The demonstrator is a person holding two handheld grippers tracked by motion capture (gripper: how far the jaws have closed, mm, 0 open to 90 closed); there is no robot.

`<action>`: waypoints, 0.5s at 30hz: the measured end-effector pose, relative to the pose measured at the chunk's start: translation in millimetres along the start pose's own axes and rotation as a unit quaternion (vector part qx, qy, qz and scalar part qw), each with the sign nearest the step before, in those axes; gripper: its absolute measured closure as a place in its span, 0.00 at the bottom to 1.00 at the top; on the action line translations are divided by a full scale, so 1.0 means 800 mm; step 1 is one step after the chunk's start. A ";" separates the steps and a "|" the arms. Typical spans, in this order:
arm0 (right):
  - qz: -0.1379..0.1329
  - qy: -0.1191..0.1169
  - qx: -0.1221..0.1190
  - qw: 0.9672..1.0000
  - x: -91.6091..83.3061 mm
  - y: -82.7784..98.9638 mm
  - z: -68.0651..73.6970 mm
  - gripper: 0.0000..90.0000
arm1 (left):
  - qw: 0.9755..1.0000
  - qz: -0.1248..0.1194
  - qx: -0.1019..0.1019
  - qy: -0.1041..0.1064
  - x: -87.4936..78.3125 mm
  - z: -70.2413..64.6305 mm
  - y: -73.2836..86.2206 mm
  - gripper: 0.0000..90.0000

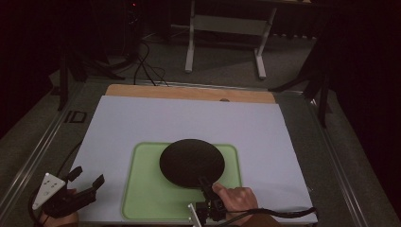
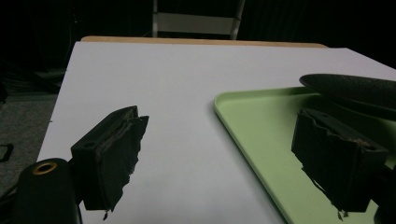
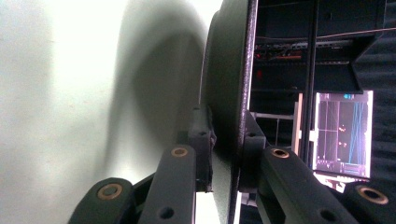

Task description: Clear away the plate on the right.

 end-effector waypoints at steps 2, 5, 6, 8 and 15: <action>-0.001 -0.004 -0.001 1.000 0.000 -0.001 0.003 0.89 | 1.000 0.000 0.001 0.001 0.001 -0.001 0.000 0.17; -0.004 -0.003 -0.003 1.000 0.001 -0.003 0.007 0.89 | 1.000 0.000 0.002 0.000 0.001 -0.001 0.000 0.17; -0.004 -0.006 -0.004 1.000 0.001 -0.004 0.008 0.89 | 1.000 0.000 0.001 0.000 0.001 -0.001 0.000 0.17; -0.007 -0.011 -0.001 1.000 0.002 -0.006 0.010 0.89 | 1.000 0.001 0.001 0.000 0.001 -0.001 0.000 0.17; -0.011 -0.023 -0.005 1.000 0.005 -0.010 0.021 0.89 | 1.000 0.000 0.001 0.000 0.000 -0.001 0.000 0.17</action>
Point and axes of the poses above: each handheld gripper's, and its own axes: x roughly forward along the jaws, y roughly out of its underside, z roughly to its left, the point moved 7 cm from there along x, roughly forward along the jaws, and after that the axes turned 3 degrees about -y, right-handed, at the moved point
